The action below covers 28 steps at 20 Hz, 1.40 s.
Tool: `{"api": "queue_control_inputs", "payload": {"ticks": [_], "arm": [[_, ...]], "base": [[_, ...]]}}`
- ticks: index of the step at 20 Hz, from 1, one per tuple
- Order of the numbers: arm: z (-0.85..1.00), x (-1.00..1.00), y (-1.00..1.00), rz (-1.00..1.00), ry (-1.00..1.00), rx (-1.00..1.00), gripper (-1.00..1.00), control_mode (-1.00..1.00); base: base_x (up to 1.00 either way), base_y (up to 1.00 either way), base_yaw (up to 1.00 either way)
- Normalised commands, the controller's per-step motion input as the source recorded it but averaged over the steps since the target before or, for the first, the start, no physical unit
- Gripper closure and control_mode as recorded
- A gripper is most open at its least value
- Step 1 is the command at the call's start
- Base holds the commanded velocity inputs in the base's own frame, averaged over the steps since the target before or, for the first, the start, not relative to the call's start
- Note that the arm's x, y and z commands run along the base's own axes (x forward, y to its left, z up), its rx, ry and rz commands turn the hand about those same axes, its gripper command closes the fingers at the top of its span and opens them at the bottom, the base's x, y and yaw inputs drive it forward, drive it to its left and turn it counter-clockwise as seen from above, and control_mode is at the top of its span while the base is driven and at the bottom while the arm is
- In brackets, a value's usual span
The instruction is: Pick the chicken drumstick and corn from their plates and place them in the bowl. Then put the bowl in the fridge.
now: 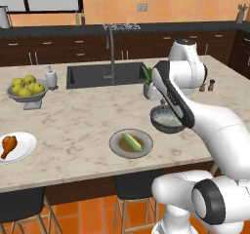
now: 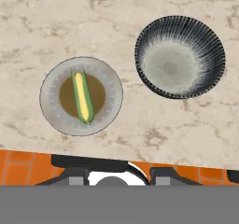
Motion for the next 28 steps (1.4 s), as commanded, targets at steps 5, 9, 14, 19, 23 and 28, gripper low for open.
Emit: {"api": "queue_control_inputs", "payload": {"ticks": [5,9,14,19,23,28], "arm": [[-0.09,-0.66,0.02,0.01,-0.07,0.0,-1.0,-1.0],[-0.5,-0.41,0.41,0.05,0.01,-0.01,-1.0,-1.0],[-0.26,0.5,0.5,0.0,0.09,-0.07,-1.0,-1.0],[-0.62,0.68,0.45,0.0,0.11,-0.07,-1.0,-1.0],[-0.81,0.82,0.34,0.0,0.04,0.0,-1.0,-1.0],[-0.78,0.76,0.18,0.0,0.07,0.0,-1.0,-1.0]], "base": [[0.0,0.0,0.0],[0.0,0.0,0.0],[0.0,0.0,0.0],[0.0,0.0,0.0],[0.0,0.0,0.0],[0.0,0.0,0.0]]}}
